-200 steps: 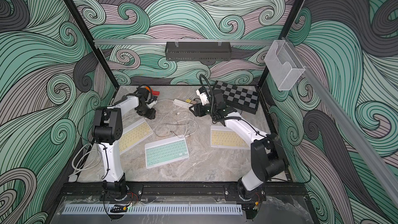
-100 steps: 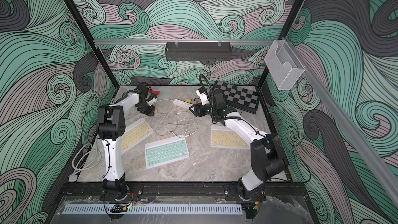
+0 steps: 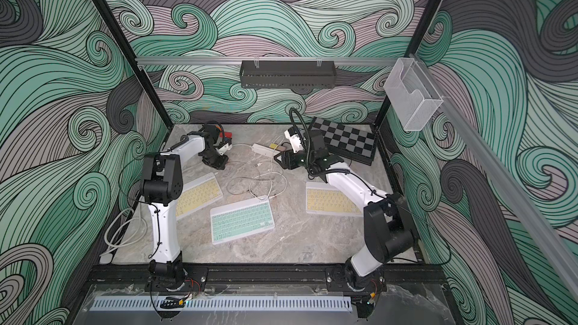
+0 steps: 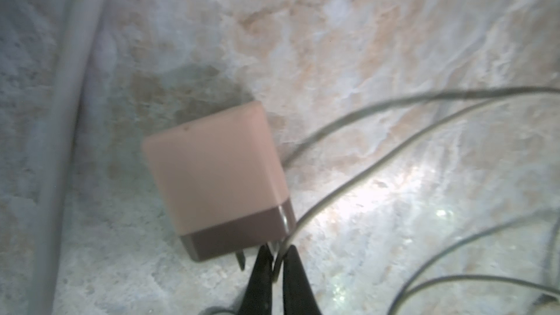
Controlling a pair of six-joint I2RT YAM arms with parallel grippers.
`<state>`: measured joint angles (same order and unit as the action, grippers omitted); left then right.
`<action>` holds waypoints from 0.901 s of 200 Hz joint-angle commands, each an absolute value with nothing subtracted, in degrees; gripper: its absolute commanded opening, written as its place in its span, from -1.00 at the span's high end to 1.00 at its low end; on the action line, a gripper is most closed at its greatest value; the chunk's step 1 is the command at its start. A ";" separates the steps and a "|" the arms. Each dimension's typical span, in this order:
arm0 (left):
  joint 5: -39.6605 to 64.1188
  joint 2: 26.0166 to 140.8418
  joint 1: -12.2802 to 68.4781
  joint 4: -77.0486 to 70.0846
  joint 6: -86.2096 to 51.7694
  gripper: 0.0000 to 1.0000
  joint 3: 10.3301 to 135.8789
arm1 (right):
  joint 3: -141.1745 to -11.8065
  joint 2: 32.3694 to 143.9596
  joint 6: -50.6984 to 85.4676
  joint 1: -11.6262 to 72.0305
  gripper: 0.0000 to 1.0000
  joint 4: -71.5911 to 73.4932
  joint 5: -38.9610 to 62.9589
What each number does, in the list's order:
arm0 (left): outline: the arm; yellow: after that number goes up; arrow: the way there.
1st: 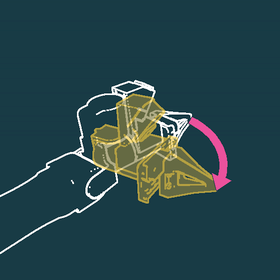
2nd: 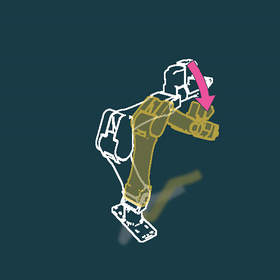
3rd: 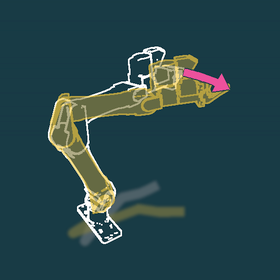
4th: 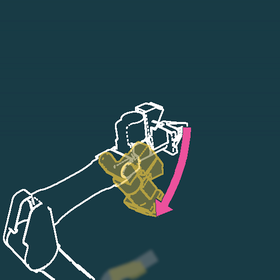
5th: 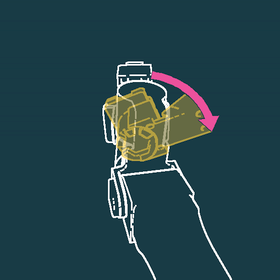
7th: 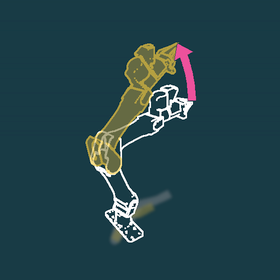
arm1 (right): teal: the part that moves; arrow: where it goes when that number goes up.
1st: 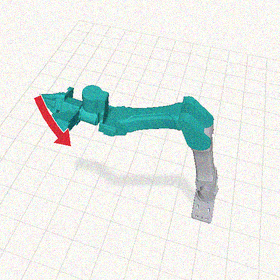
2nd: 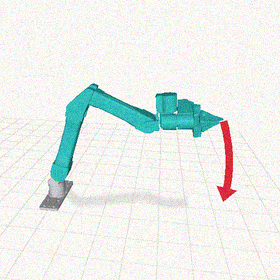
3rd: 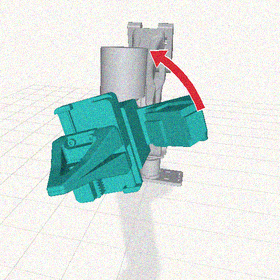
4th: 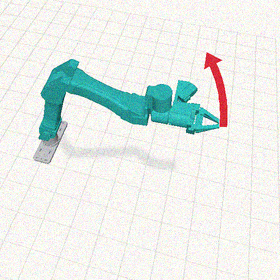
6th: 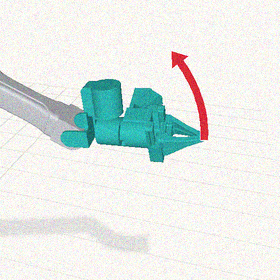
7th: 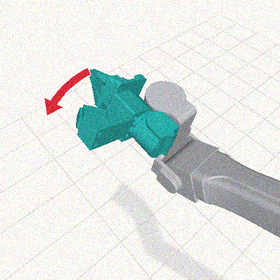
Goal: Unplug the wireless keyboard
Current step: Pick up the keyboard from the center of the board.
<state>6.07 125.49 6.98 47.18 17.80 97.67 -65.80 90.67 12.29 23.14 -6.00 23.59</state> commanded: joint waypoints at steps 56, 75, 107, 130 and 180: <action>16.33 112.94 11.91 47.44 10.18 0.98 96.42 | -61.29 95.07 19.42 23.98 -0.28 6.56 31.25; 17.63 111.31 14.72 47.43 6.55 0.99 96.68 | -60.91 95.70 20.05 24.08 -0.28 8.02 31.68; 20.82 109.03 18.53 43.62 -1.52 1.00 97.78 | -60.13 95.28 20.84 24.26 -0.28 9.73 32.29; 22.48 108.02 20.55 40.32 -7.71 0.99 99.87 | -59.63 94.38 22.42 24.50 -0.29 9.98 31.90; 23.55 107.46 23.30 32.25 -14.58 0.98 101.07 | -56.37 92.96 29.49 26.92 -0.33 15.73 31.93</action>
<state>21.37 109.86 22.35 38.22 -8.97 97.93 -57.12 94.59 25.10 25.10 11.42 30.83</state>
